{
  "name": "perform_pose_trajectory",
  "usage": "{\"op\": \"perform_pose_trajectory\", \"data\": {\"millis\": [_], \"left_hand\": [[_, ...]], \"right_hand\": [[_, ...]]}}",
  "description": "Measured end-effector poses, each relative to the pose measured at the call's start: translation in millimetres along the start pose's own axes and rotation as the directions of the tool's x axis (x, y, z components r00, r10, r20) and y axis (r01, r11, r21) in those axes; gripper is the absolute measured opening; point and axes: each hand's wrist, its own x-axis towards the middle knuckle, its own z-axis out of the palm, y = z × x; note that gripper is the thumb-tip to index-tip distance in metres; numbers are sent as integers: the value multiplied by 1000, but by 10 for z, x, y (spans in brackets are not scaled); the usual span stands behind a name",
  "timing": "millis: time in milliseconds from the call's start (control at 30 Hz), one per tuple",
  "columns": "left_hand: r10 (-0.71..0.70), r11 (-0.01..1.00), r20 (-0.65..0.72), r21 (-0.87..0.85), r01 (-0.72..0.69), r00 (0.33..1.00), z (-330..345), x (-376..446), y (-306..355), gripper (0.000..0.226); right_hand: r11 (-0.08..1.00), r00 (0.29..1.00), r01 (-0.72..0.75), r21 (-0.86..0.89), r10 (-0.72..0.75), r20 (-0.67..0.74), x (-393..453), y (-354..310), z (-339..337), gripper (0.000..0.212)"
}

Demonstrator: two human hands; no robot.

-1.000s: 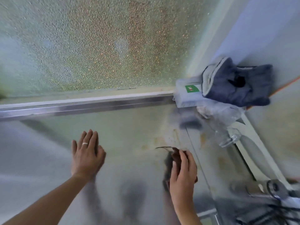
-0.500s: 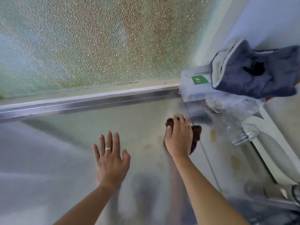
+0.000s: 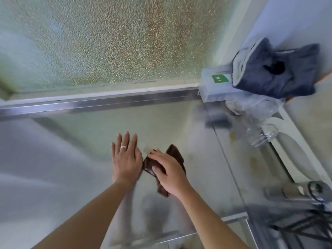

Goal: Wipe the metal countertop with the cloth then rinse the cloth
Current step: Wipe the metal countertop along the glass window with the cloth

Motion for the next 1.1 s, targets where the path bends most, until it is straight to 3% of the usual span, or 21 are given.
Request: {"op": "perform_pose_trajectory", "data": {"millis": [67, 133, 167, 267, 367, 400, 467, 567, 700, 833, 967, 1100], "left_hand": [[15, 999, -5, -39, -15, 1000, -45, -34, -7, 60], [34, 998, -3, -53, -34, 999, -82, -40, -24, 59], [43, 997, 7, -59, -42, 999, -96, -37, -36, 59], [60, 996, 29, -69, -58, 998, -119, -57, -64, 58], [88, 995, 20, -54, -87, 996, -125, -145, -56, 55], [91, 995, 11, -42, -91, 996, -126, -167, -46, 54], [85, 996, -2, -15, -85, 996, -127, -190, -13, 54], [78, 997, -2, 18, -78, 997, -116, -207, 28, 55], [82, 995, -8, 51, -82, 997, -95, -221, 19, 56], [88, 995, -21, 55, -86, 996, -41, -190, 24, 54], [92, 996, -51, 25, -91, 994, 14, -139, -8, 51], [85, 994, -77, -65, -91, 993, -14, -143, -45, 47]], "right_hand": [[953, 983, -162, 255, 180, -47, -177, -107, -83, 31], [786, 934, -268, 557, 353, -49, -161, -153, -269, 23], [742, 918, -272, 613, 390, -66, -126, -138, -383, 24], [898, 867, -359, 255, 422, -265, -28, -36, -688, 40], [916, 748, -401, 21, 341, -569, -30, 2, -744, 43], [923, 768, -380, -64, 277, -577, -21, -19, -661, 41], [897, 858, -384, -218, 260, -443, -2, -75, -400, 54], [796, 875, -459, -395, 330, -353, -28, -75, 22, 81], [750, 860, -455, -480, 230, -455, 84, 92, 125, 65], [755, 888, -396, -523, 169, -428, 553, 275, -43, 55], [779, 933, -283, -560, 88, -348, 1188, 267, -100, 51], [818, 988, 48, -573, -122, -92, 1301, 14, 223, 45]]}}
